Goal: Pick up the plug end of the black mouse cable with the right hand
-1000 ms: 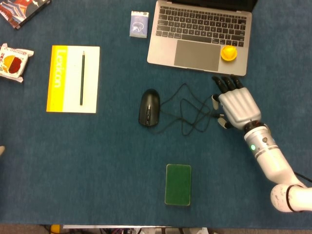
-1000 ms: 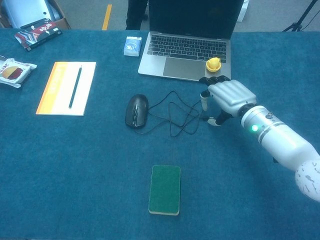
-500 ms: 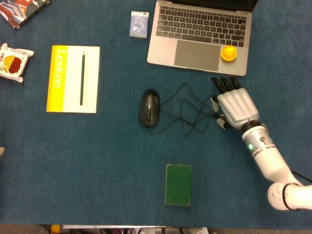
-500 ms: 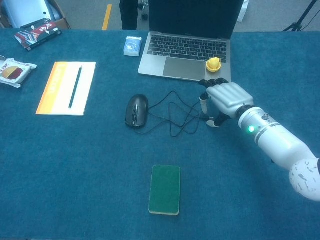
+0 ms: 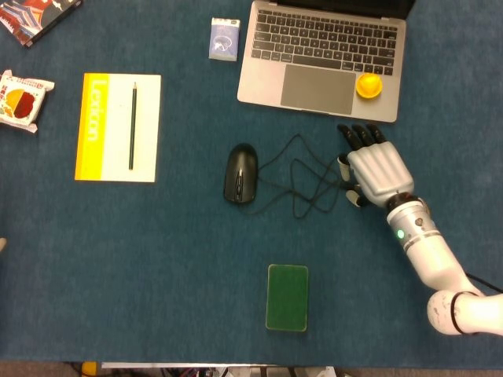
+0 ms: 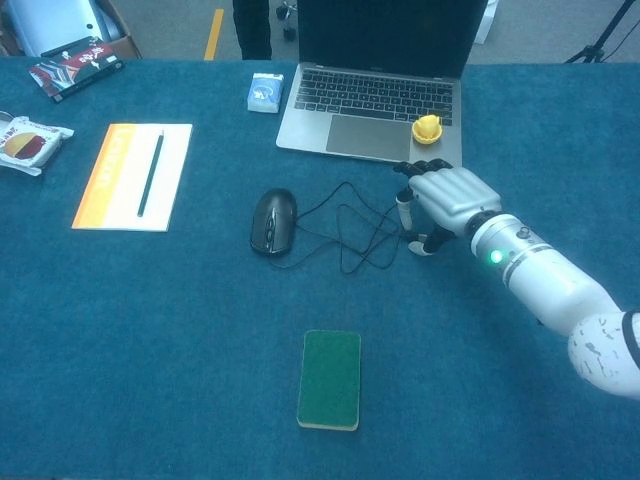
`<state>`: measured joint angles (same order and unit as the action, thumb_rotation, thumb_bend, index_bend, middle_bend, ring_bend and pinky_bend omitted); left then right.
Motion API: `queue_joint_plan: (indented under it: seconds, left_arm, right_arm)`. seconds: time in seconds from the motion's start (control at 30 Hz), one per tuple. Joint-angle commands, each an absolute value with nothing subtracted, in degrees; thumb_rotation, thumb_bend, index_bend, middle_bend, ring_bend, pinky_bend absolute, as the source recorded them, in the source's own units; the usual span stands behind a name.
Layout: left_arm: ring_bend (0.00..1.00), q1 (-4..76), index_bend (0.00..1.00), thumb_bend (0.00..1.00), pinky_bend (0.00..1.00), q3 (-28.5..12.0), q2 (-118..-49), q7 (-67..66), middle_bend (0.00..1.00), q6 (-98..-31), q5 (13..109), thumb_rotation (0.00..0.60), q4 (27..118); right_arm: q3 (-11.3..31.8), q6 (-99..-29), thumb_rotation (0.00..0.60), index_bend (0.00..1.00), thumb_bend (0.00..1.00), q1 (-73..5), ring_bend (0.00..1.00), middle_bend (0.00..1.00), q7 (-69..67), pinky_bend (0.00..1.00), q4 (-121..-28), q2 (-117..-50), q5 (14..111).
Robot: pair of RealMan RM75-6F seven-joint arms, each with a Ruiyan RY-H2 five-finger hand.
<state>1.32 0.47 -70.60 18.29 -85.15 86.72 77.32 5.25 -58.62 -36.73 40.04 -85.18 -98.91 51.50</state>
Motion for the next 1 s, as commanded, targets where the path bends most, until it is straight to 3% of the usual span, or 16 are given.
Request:
queue_joint_plan:
  seconds: [0.03,0.63,1.0]
  left_arm:
    - [0.26,1.3,0.31,0.00,0.47,0.4,-70.6,18.3,0.18,-85.3,86.8,0.600,77.4]
    - [0.27,1.3,0.31,0.00,0.47,0.3,-70.4,18.5,0.18,-85.3,86.9,0.600,77.5]
    - [0.27,1.4,0.31,0.00,0.47,-0.5,-69.6,17.6,0.18,-86.2,86.9,0.600,78.9]
  right_arm:
    - [5.2,-58.7,0.600,0.58,0.21,-36.8,0.00,0.05,40.1,0.00,-85.1,-98.9,51.3]
    - [5.2,-59.7,0.600,0.68,0.37,-37.0,0.00,0.07,39.6,0.00,-86.1,-98.8,50.7]
    - [5.8,-68.2,0.600,0.70,0.38,-34.2,0.00,0.08,35.4,0.00,-94.4,-93.5,60.4]
